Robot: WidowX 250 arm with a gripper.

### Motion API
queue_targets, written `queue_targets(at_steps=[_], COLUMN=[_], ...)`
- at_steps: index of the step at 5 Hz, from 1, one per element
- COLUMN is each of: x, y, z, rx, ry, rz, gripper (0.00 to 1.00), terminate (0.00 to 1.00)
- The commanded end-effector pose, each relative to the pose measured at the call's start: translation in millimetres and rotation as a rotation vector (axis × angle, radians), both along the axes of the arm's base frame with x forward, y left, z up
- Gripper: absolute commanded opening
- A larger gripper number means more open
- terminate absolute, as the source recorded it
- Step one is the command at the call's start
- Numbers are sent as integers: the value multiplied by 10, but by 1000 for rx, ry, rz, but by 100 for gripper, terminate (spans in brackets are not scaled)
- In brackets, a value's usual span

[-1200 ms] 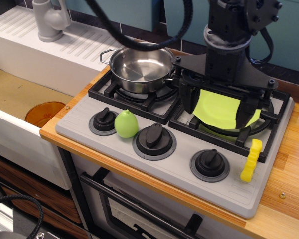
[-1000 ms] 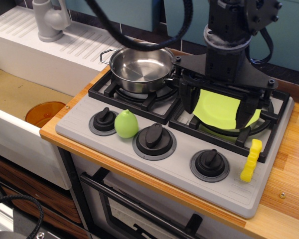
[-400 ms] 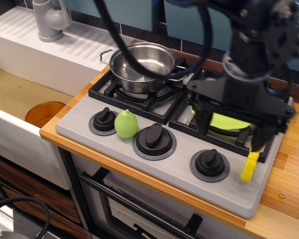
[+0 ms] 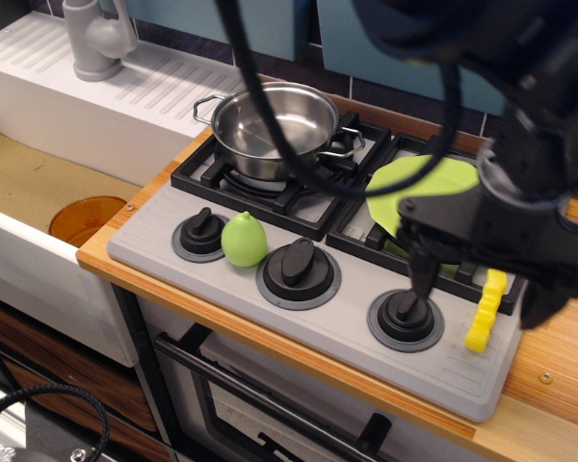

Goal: Put fry on plate and smallpear in pot or pan on stove

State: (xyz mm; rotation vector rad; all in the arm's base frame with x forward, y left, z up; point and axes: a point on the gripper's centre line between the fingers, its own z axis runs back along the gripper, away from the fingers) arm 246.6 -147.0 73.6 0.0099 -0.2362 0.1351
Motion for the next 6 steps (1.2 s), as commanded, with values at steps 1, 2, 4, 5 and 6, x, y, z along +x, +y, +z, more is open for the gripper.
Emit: queue_targets(at_steps=[1, 2, 4, 5, 6], x=[109, 141, 196, 224, 231], y=[-179, -182, -98, -102, -91], z=[-223, -343, -454, -524, -553], rx=[-41, -45, -42, -38, -44], ry=[-87, -120, -160, -163, -167], rz=[-4, -18, -46, -48, -61], gripper=[100, 100, 100, 0, 0], terminate=[0, 0, 0, 0, 0])
